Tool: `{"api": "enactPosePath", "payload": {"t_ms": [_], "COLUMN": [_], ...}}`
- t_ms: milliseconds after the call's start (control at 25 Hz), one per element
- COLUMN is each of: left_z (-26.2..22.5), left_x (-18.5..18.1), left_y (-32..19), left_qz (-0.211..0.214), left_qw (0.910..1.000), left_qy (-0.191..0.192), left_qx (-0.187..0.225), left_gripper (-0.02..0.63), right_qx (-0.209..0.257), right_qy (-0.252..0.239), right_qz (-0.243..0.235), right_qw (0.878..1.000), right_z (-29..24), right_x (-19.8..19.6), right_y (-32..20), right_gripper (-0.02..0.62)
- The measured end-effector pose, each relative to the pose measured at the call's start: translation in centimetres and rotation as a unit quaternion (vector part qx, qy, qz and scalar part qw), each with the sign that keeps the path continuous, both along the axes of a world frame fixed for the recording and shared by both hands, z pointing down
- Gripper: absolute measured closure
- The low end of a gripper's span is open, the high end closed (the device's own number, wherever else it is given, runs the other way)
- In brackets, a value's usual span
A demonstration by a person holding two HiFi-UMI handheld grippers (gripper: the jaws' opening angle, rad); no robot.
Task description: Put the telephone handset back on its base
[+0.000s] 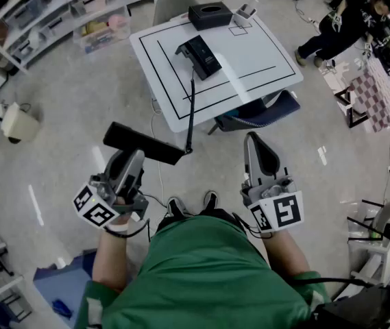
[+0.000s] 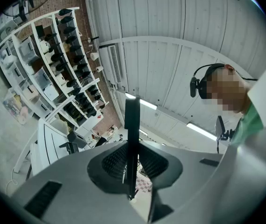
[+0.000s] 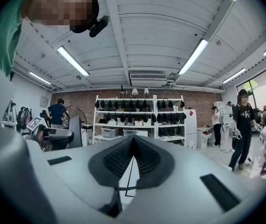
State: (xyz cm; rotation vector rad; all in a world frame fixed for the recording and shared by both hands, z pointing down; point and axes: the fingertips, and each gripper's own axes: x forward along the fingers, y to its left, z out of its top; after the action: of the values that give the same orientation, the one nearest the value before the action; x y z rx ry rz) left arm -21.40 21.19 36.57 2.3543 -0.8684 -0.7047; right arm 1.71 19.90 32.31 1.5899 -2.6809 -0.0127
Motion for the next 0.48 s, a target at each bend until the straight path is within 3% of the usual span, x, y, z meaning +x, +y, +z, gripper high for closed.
{"api": "enactPosePath", "payload": {"t_ms": [160, 480], "left_z": [-0.6, -1.0], "left_x": [1.1, 6.2], "left_y": [0.2, 0.6], "left_qz": [-0.004, -0.021], "left_qw": [1.0000, 0.9995], "left_qy": [-0.001, -0.022], "left_qx": [-0.001, -0.009], "left_gripper": [0.525, 0.525], "right_qx": [0.003, -0.012], "right_qy": [-0.001, -0.037], "right_qz": [-0.008, -0.018], "right_qw": [1.000, 0.999], "right_z": [-0.7, 0.6], "right_x": [0.9, 6.9], "right_y": [0.1, 0.4], "right_gripper": [0.574, 0.574]}}
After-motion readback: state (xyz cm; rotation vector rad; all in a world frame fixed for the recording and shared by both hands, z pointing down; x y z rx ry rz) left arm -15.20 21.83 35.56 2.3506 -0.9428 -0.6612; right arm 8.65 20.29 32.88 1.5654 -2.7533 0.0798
